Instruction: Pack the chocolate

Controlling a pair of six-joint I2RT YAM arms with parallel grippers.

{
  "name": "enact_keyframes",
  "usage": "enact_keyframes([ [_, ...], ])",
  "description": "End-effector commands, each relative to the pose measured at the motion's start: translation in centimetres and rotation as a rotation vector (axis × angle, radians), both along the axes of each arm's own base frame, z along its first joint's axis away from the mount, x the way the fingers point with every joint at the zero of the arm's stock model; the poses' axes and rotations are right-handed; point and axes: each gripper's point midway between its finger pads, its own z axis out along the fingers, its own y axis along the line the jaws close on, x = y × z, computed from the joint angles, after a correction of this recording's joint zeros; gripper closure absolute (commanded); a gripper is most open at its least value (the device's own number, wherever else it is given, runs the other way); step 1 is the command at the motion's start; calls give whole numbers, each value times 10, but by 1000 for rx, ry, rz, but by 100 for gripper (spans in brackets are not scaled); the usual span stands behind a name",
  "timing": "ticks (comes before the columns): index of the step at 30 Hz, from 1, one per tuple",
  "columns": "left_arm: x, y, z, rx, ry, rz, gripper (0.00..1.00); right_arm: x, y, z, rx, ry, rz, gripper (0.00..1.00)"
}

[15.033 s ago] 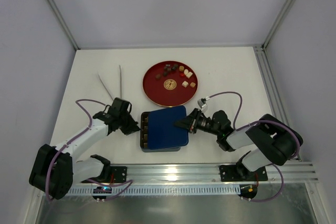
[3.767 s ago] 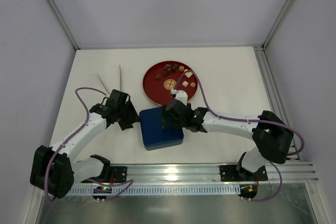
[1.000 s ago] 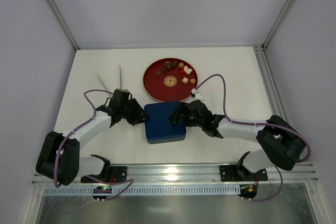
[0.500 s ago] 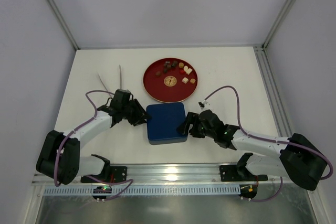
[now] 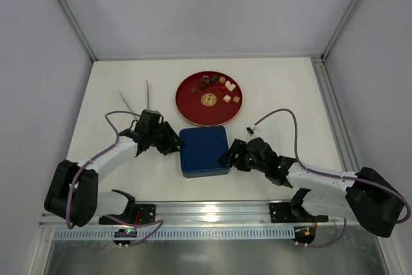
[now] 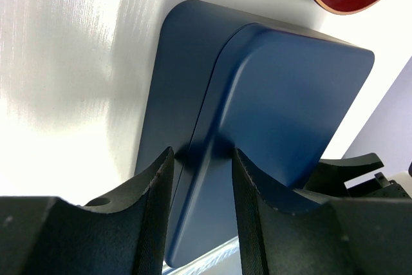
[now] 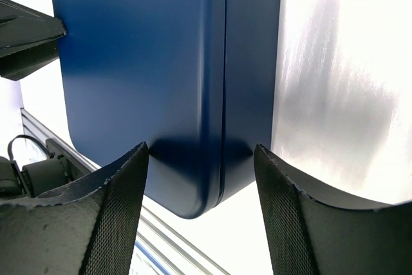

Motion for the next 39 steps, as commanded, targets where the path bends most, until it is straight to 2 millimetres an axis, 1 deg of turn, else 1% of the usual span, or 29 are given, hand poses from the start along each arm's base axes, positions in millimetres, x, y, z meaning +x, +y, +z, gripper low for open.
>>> enact_keyframes([
  [1, -83, 64, -70, 334, 328, -14, 61, -53, -74, -81, -334, 216, 4, 69],
  [13, -83, 64, -67, 328, 324, -14, 60, -62, -81, -83, -307, 240, -34, 85],
  [16, -82, 63, -67, 324, 322, -18, 60, -61, -82, -82, -305, 238, -43, 86],
  [17, -82, 62, -66, 320, 319, -20, 60, -60, -83, -81, -314, 237, -46, 83],
  [18, -81, 62, -65, 318, 317, -20, 60, -57, -83, -78, -318, 219, -47, 77],
  [19, -80, 62, -64, 318, 313, -24, 59, -52, -80, -70, -312, 199, -51, 67],
  [20, -80, 61, -64, 318, 311, -26, 59, -51, -82, -67, -325, 196, -52, 64],
  [21, -80, 61, -64, 315, 313, -25, 59, -46, -80, -60, -321, 171, -57, 60],
  [23, -80, 60, -63, 310, 312, -30, 59, -35, -74, -47, -293, 142, -57, 53],
  [24, -80, 60, -63, 309, 311, -34, 58, -31, -70, -42, -269, 141, -47, 53],
  [25, -79, 59, -62, 305, 310, -33, 57, -19, -69, -34, -266, 118, -50, 53],
  [26, -79, 59, -61, 304, 310, -35, 57, -13, -68, -31, -263, 111, -48, 53],
  [27, -79, 58, -61, 302, 307, -38, 57, -8, -65, -26, -256, 105, -33, 50],
  [29, -78, 57, -60, 296, 303, -44, 56, 12, -60, -14, -247, 67, -27, 44],
  [30, -77, 56, -59, 295, 300, -44, 55, 13, -51, -9, -213, 73, 10, 43],
  [31, -76, 56, -58, 292, 297, -46, 54, 25, -46, -3, -202, 49, 17, 41],
  [33, -74, 53, -56, 284, 292, -56, 53, 34, -39, 2, -191, 38, 31, 37],
  [34, -72, 52, -55, 281, 290, -57, 52, 43, -36, 6, -198, 29, 38, 37],
  [36, -69, 50, -53, 278, 285, -66, 51, 53, -33, 9, -200, 23, 38, 36],
  [37, -68, 49, -52, 277, 287, -69, 50, 61, -30, 16, -187, 6, 35, 36],
  [38, -66, 49, -51, 276, 281, -70, 50, 64, -31, 12, -197, 18, 38, 36],
  [39, -63, 47, -49, 272, 277, -74, 50, 70, -32, 12, -202, 18, 28, 36],
])
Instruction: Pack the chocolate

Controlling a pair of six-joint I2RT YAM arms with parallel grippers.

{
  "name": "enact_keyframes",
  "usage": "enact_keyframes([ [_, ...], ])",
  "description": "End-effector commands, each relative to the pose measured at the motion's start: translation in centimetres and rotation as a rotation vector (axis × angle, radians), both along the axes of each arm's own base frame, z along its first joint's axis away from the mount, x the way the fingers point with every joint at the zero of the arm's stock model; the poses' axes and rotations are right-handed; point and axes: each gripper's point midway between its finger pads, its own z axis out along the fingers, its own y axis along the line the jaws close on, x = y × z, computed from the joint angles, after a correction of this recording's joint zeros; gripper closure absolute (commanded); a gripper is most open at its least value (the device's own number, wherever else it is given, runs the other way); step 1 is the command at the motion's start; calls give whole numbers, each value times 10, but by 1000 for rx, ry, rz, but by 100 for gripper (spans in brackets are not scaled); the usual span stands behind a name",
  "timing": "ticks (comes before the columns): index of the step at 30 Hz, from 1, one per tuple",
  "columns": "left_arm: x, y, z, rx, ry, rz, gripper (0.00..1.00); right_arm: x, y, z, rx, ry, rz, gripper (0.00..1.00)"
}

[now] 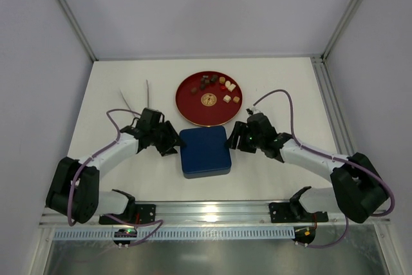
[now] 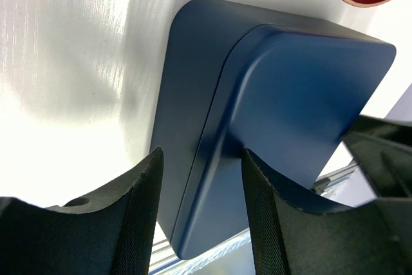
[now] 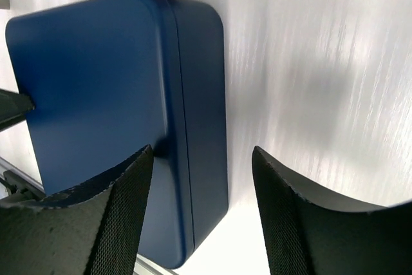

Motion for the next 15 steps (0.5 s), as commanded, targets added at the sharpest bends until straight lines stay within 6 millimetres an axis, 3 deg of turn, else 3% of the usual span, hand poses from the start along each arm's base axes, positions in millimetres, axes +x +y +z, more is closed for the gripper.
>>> enact_keyframes([
  [1, -60, 45, -51, 247, 251, -47, 50, 17, -5, 2, -49, -11, 25, 36],
  [8, -61, 44, -54, 250, 266, -57, 50, 41, -4, -12, -56, 16, 0, 36],
  [15, -63, 44, -56, 247, 276, -63, 50, 46, -8, -42, -132, 77, -8, 43],
])
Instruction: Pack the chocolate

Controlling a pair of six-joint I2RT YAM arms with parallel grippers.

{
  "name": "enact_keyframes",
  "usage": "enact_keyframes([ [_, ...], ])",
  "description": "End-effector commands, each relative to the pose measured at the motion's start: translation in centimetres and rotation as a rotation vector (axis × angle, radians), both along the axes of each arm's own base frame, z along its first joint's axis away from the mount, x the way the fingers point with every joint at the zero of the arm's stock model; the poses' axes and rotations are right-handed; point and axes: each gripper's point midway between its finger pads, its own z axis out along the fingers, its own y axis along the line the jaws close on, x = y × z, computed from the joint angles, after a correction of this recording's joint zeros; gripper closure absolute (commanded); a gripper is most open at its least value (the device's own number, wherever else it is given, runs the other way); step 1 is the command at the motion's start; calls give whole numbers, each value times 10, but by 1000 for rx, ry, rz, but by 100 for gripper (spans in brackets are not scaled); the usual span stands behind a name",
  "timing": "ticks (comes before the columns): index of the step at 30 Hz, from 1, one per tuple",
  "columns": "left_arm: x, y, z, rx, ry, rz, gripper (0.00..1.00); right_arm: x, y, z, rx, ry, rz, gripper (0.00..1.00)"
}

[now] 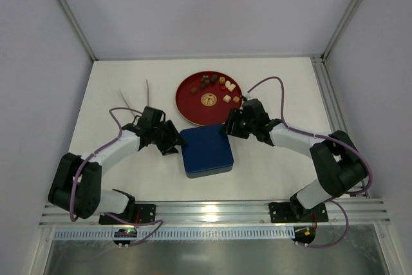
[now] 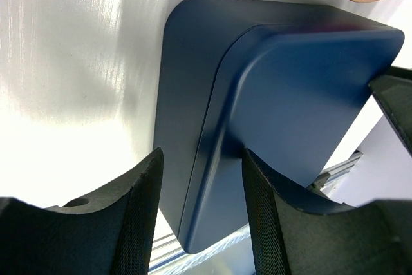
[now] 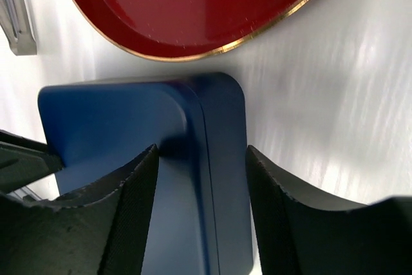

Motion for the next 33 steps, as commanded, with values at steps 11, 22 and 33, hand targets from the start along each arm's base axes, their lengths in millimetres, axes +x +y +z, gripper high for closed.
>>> enact_keyframes([
  [11, -70, 49, -59, 250, 262, -35, 50, -40, -54, -96, -301, 215, -48, 54],
  [22, -81, 51, -63, 238, 273, -30, 50, -78, -69, -129, -398, 282, -74, 61],
  [33, -57, 46, -46, 223, 189, -18, 44, -88, -62, -130, -367, 290, -41, 59],
])
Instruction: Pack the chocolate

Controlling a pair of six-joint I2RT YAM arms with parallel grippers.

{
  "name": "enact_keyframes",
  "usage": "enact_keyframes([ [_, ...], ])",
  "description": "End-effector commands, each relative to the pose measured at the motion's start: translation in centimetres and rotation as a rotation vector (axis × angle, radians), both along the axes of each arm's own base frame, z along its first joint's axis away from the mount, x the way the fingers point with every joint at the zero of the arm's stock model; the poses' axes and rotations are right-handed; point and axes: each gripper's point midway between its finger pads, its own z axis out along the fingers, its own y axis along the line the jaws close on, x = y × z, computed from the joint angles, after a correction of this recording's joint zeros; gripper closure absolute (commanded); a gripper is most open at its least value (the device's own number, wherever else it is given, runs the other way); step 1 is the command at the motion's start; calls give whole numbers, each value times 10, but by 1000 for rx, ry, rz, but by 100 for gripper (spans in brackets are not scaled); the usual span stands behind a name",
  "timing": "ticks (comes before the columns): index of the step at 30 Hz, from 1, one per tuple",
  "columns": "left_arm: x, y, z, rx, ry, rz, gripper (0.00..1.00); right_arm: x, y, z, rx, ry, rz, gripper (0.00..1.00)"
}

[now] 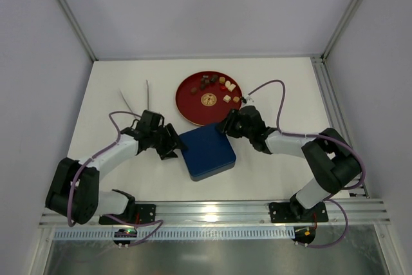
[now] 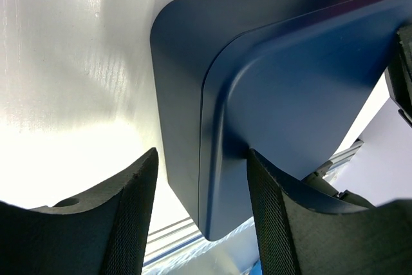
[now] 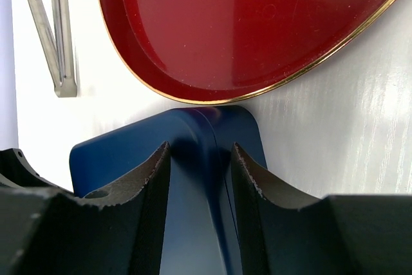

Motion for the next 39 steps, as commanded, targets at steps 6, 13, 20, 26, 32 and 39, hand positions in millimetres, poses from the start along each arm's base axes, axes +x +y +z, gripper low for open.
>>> enact_keyframes([
  [6, -15, 41, -36, 232, 143, 18, 43, -103, -83, -119, -452, 432, 66, 59],
  [13, 10, 54, -31, 221, 109, 87, 43, -102, -83, -118, -461, 435, 73, 58],
  [20, 32, 55, -21, 226, 57, 92, 41, -104, -85, -118, -471, 441, 78, 58],
  [26, 33, 54, -33, 235, 93, 87, 43, -104, -85, -118, -473, 442, 79, 59],
  [32, 9, 61, -67, 264, 177, 82, 51, -104, -86, -118, -478, 441, 78, 58],
  [39, -26, 73, -107, 310, 287, 83, 58, -108, -90, -121, -493, 453, 75, 58],
])
